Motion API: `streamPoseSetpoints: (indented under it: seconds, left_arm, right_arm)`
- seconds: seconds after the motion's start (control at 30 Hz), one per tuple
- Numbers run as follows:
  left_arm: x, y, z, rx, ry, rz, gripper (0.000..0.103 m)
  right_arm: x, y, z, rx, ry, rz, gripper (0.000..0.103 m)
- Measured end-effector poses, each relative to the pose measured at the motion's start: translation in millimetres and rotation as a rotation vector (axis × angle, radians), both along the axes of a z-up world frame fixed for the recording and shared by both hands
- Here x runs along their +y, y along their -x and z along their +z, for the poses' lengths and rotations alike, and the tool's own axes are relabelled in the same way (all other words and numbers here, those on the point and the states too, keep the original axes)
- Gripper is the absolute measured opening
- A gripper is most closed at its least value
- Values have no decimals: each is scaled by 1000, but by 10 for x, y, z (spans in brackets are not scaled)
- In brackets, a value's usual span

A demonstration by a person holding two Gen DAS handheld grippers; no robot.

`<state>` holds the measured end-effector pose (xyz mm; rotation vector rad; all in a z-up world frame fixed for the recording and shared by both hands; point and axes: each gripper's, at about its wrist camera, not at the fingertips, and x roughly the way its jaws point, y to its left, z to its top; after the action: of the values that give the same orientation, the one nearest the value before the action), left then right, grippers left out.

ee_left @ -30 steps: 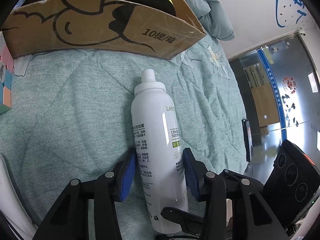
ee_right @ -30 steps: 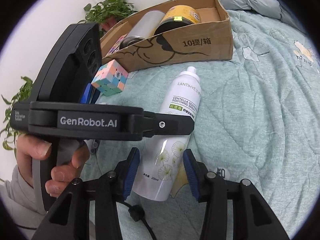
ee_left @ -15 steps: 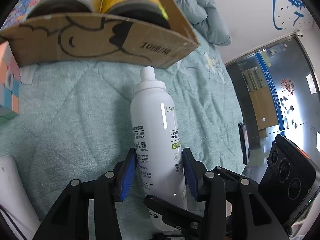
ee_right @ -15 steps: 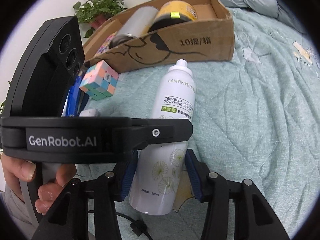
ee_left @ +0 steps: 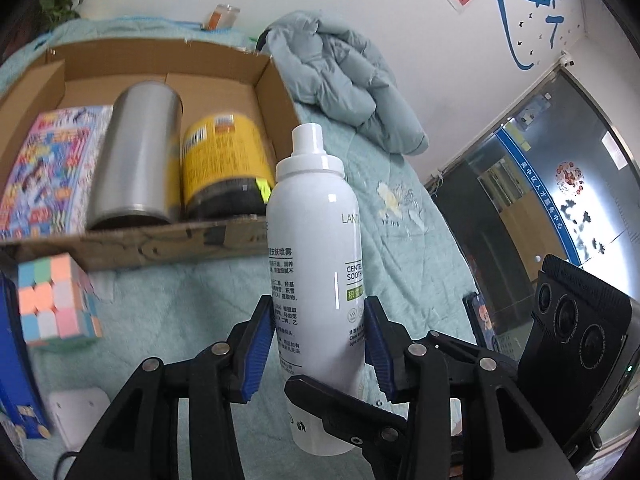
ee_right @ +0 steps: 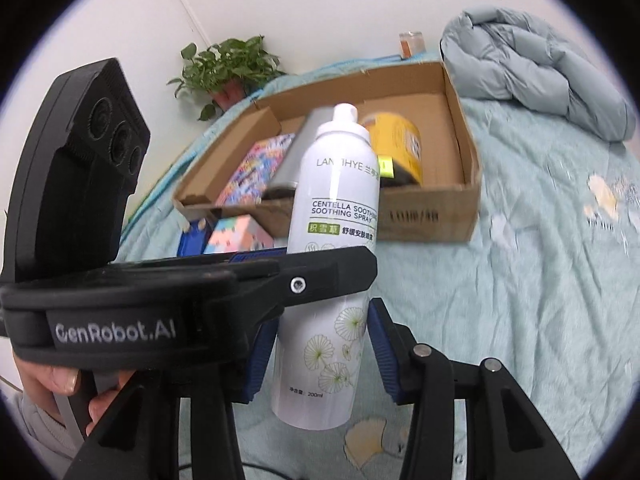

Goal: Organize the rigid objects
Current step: 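Carry the spray bottle into the box beside the yellow jar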

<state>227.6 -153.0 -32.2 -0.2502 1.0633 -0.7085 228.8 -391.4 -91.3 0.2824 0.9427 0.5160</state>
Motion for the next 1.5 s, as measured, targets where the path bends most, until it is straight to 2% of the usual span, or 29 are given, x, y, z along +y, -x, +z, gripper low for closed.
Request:
streamPoseSetpoints:
  seconds: [0.17, 0.43, 0.63, 0.77, 0.9, 1.03, 1.33, 1.5]
  left_arm:
    - [-44, -116, 271, -75, -10, 1, 41]
    - [-192, -453, 743, -165, 17, -10, 41]
    - [-337, -812, 986, -190, 31, -20, 41]
    - [-437, -1059, 1041, -174, 34, -26, 41]
    - [-558, -1335, 948, -134, 26, -39, 41]
    - [-665, -1562, 713, -61, 31, -53, 41]
    - [-913, -1786, 87, 48, -21, -59, 41]
    - [-987, -1892, -199, 108, -27, -63, 42]
  right_arm:
    - [-48, -151, 167, -49, -7, -11, 44]
    - [-147, -453, 547, -141, 6, -36, 44]
    - [-194, -733, 708, -169, 30, -35, 44]
    - [-232, -977, 759, -156, 49, -30, 44]
    - [-241, -1162, 705, -126, 79, -15, 44]
    - [-255, -1268, 555, -102, 109, -24, 44]
    - [-343, -1448, 4, -4, 113, -38, 43]
    - [-411, -1481, -168, 44, 92, -55, 43]
